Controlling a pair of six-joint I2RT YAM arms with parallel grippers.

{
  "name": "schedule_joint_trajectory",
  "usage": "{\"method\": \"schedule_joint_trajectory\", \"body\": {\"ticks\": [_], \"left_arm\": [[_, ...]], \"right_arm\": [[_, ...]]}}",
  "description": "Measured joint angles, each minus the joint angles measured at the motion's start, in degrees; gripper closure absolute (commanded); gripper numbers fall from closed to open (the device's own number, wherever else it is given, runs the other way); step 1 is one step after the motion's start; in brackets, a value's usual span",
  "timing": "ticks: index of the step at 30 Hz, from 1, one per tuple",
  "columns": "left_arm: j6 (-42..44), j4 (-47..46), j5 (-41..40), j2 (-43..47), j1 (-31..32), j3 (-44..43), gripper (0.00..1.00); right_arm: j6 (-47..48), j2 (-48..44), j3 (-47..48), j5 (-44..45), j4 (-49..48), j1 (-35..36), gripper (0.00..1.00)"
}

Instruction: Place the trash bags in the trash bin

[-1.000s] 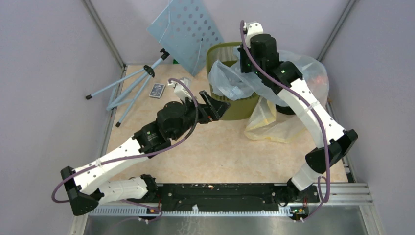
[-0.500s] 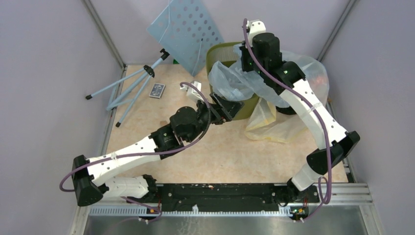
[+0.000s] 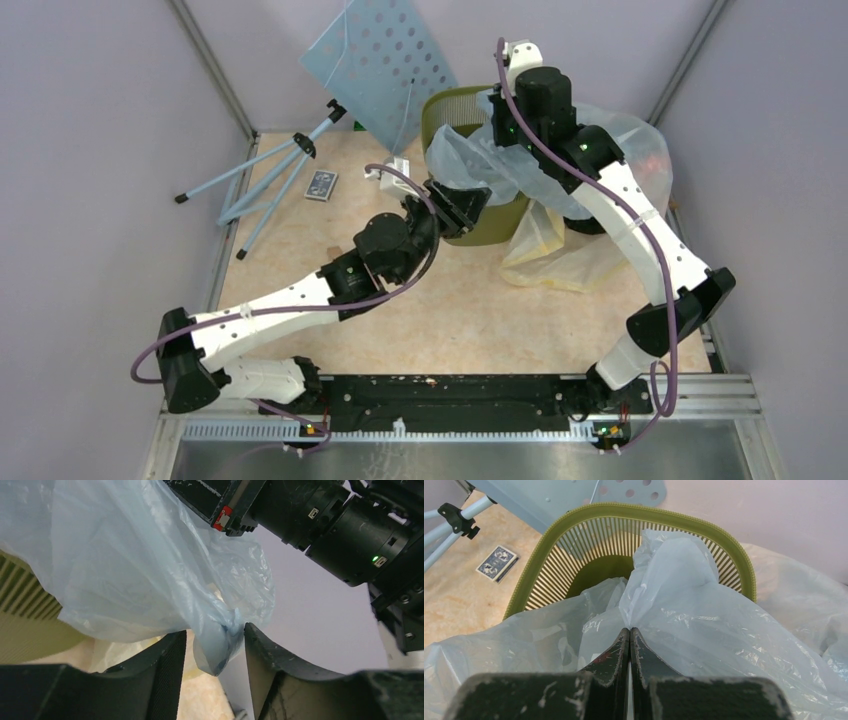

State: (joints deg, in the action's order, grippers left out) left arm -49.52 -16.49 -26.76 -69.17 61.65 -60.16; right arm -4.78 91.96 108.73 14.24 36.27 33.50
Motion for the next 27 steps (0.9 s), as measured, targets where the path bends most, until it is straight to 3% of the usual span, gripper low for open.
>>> {"method": "schedule_joint_trajectory", "body": {"ticks": [3, 5, 11, 18, 23, 25, 27], "left_arm": [[3.19, -0.59, -0.37, -0.79, 0.00, -0.59, 0.91], [6.05, -0.57, -0.55, -0.74, 0.00, -1.05, 1.00], [12.46, 3.19, -0.33, 2.34, -0.02, -3.15, 1.00], [14.14, 8.52, 0.98, 11.37, -0.11, -3.41, 1.00], [13.60, 9.88, 1.73, 14.45, -0.92, -1.07, 1.00], [13.44, 10.82, 2.47, 13.94, -1.66, -0.33, 1.00], [13.46, 11.72, 3.58, 12.79, -2.43, -0.13, 1.00]], "right_arm": [[0.02, 0.00, 0.00, -0.02, 0.09, 0.00, 1.00], [0.02, 0.02, 0.00, -0.15, 0.31, -0.13, 1.00], [0.04, 3.37, 4.04, -1.70, 2.99, -2.62, 1.00], [0.72, 18.71, 20.26, -4.52, 10.91, -5.97, 1.00], [1.11, 27.93, 25.20, -6.78, 16.39, -6.25, 0.99], [1.25, 30.97, 27.82, -7.06, 19.26, -6.27, 0.89], [1.60, 32.37, 30.34, -7.28, 21.16, -6.25, 0.69]]}}
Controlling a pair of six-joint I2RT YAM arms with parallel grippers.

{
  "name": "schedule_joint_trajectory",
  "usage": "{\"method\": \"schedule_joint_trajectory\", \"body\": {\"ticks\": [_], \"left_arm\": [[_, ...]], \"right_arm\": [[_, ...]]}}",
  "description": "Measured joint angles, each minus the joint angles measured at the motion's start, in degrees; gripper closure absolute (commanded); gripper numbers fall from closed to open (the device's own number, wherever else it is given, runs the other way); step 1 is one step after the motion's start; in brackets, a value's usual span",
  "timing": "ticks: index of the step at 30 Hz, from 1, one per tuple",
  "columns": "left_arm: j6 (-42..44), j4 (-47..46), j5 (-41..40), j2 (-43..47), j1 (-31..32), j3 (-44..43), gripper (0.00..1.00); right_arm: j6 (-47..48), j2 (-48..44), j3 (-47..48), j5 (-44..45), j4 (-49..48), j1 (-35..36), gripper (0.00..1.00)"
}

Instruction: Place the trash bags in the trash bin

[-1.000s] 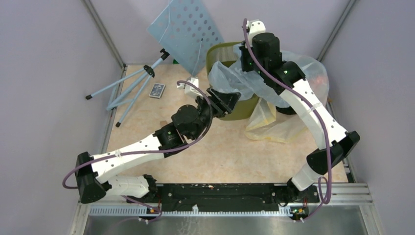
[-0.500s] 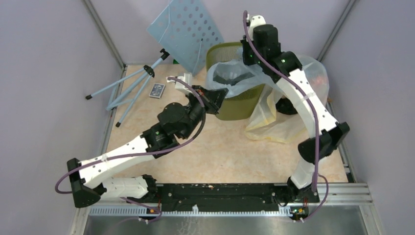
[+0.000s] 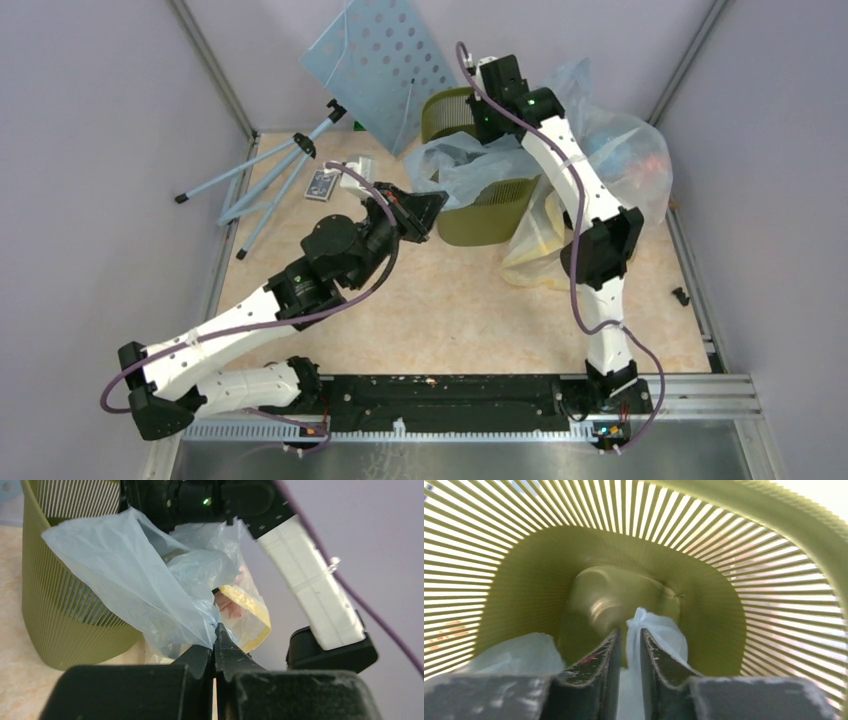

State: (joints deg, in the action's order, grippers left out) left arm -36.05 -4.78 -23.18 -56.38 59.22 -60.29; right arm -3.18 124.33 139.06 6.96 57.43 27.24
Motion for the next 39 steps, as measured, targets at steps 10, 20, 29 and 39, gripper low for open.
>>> {"method": "schedule_joint_trajectory", "body": {"ticks": [10, 20, 29, 39], "left_arm": [[0.87, 1.97, 7.23, -6.56, -4.17, -0.46, 1.00], [0.22, 3.67, 12.72, -4.46, -10.16, -0.46, 1.00], [0.26, 7.30, 15.43, -2.36, -12.11, -1.01, 1.00], [0.24, 9.84, 17.84, -2.27, -12.41, -1.22, 1.00]], "right_arm": [[2.45, -11.47, 2.93, -2.38, -2.86, -0.02, 0.37], [8.17, -36.54, -13.38, -7.28, -10.29, 0.00, 0.19], [13.73, -41.81, -19.56, -3.37, -10.62, -0.04, 0.10], [20.81, -43.98, -26.75, -7.37, -7.63, -8.68, 0.08]]}}
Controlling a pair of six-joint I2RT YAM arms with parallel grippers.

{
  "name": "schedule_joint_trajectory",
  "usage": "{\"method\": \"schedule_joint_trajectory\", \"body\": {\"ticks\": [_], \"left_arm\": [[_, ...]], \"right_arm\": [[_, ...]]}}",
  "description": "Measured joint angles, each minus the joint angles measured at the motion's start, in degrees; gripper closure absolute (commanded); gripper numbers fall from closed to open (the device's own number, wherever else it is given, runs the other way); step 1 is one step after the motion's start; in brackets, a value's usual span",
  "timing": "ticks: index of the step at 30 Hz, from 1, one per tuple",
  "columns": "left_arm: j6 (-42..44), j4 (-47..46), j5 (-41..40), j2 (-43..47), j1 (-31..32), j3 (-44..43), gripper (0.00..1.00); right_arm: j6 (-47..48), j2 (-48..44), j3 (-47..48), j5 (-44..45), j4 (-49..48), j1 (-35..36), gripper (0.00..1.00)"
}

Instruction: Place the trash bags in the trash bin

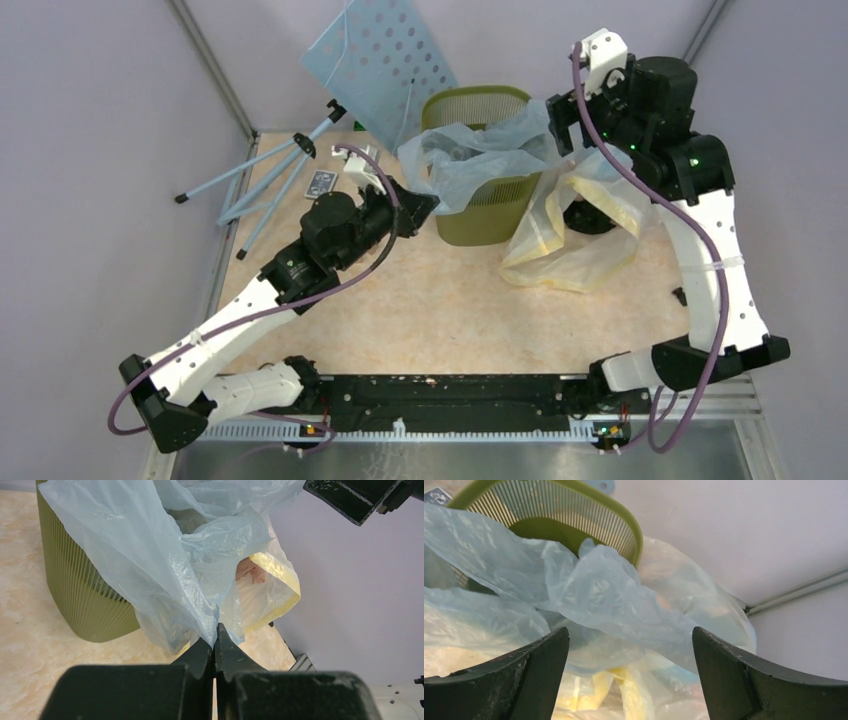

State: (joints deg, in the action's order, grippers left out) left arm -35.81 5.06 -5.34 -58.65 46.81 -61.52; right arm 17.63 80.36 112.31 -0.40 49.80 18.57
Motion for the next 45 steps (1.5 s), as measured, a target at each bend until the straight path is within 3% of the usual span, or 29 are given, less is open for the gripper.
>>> {"method": "schedule_joint_trajectory", "body": {"ticks": [11, 16, 19, 23, 27, 31, 34, 39, 45], "left_arm": [[0.00, 0.92, 1.51, -0.85, -0.76, -0.11, 1.00], [0.00, 1.73, 1.51, -0.85, -1.09, -0.22, 1.00], [0.09, 2.78, 1.49, -0.85, -1.36, -0.72, 1.00], [1.01, 4.15, 1.36, -0.74, -1.77, -1.90, 1.00], [1.66, 6.47, 1.05, -0.46, -2.69, -2.60, 1.00], [1.73, 9.38, 1.27, -0.33, -4.33, -2.64, 1.00], [1.79, 11.93, 2.25, -0.31, -6.19, -2.64, 1.00], [2.14, 14.60, 4.74, -0.31, -9.86, -2.25, 1.00], [2.56, 14.45, 7.34, -1.57, -10.99, -0.02, 1.00]], "right_arm": [[-3.45, -4.02, -6.95, -17.62, -4.63, -17.44, 0.10], [-5.38, -4.00, -12.50, -26.95, -8.74, -19.87, 0.15], [-7.15, -2.78, -13.11, -29.75, -11.10, -19.87, 0.33], [-10.60, -0.70, -13.11, -30.12, -15.34, -19.87, 0.75], [-16.96, 2.51, -10.60, -29.62, -17.57, -19.87, 0.93], [-22.62, 9.27, -2.40, -27.02, -16.24, -19.87, 0.94], [-24.96, 11.47, -0.87, -23.47, -14.12, -19.87, 0.88], [-27.36, 9.64, -7.04, -19.52, -11.63, -19.87, 0.75], [-28.74, 3.87, -17.97, -17.99, -10.91, -19.87, 0.74]]}}
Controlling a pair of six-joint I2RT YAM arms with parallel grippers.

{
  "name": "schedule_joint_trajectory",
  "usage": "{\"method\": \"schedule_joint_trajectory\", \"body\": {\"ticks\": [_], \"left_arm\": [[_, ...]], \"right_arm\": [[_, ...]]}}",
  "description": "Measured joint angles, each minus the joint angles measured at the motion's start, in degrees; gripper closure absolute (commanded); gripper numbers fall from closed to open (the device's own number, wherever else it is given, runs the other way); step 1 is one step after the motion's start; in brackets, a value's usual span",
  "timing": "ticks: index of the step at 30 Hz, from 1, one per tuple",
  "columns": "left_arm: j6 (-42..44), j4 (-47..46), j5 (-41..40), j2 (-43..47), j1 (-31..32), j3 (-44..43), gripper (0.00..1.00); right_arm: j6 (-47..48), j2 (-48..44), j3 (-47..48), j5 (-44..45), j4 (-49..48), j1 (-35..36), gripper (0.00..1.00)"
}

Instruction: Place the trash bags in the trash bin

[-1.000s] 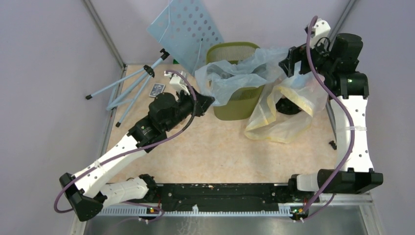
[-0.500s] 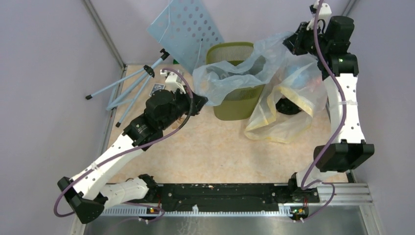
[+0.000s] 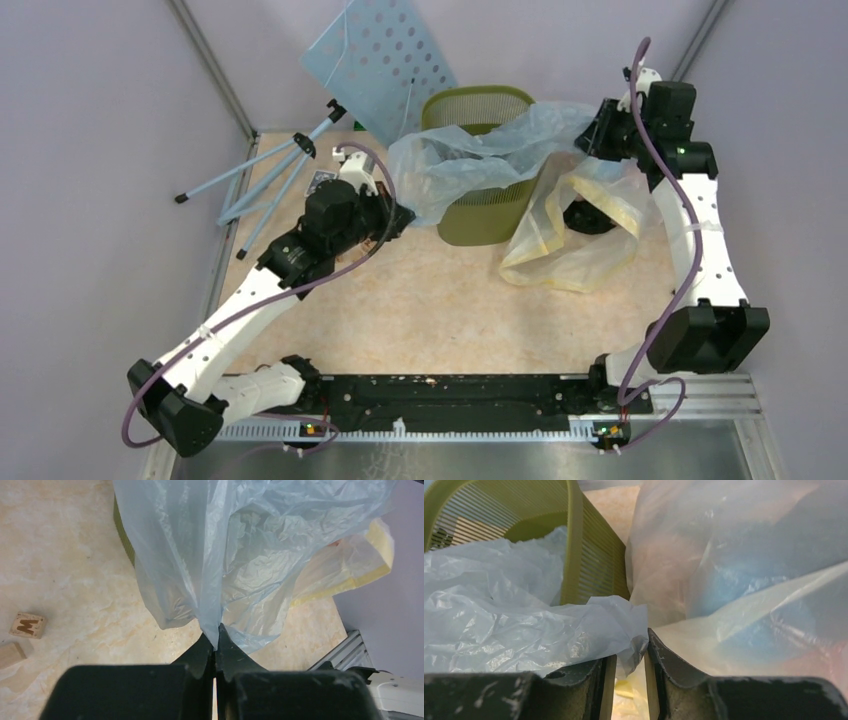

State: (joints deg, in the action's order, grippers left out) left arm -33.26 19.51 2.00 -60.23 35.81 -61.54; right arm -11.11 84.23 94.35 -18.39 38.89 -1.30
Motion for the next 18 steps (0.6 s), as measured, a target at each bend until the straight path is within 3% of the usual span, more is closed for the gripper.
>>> {"method": "schedule_joint_trajectory", "body": {"ticks": [4, 12, 18], "left_arm": [[0.39, -0.66, -0.04, -2.54, -0.72, 1.36, 1.00], [2.23, -2.54, -4.22, -9.77, -4.59, 1.44, 1.00], [3.06, -7.10, -4.13, -14.19, -9.33, 1.44, 1.00]], "right_arm": [[-0.79, -2.60, -4.79, 0.11, -0.44, 0.00, 0.79], [-1.53, -0.61, -9.84, 1.60, -3.50, 0.00, 0.79], [-3.06, 4.81, -8.87, 2.01, -5.75, 0.00, 0.69]]}}
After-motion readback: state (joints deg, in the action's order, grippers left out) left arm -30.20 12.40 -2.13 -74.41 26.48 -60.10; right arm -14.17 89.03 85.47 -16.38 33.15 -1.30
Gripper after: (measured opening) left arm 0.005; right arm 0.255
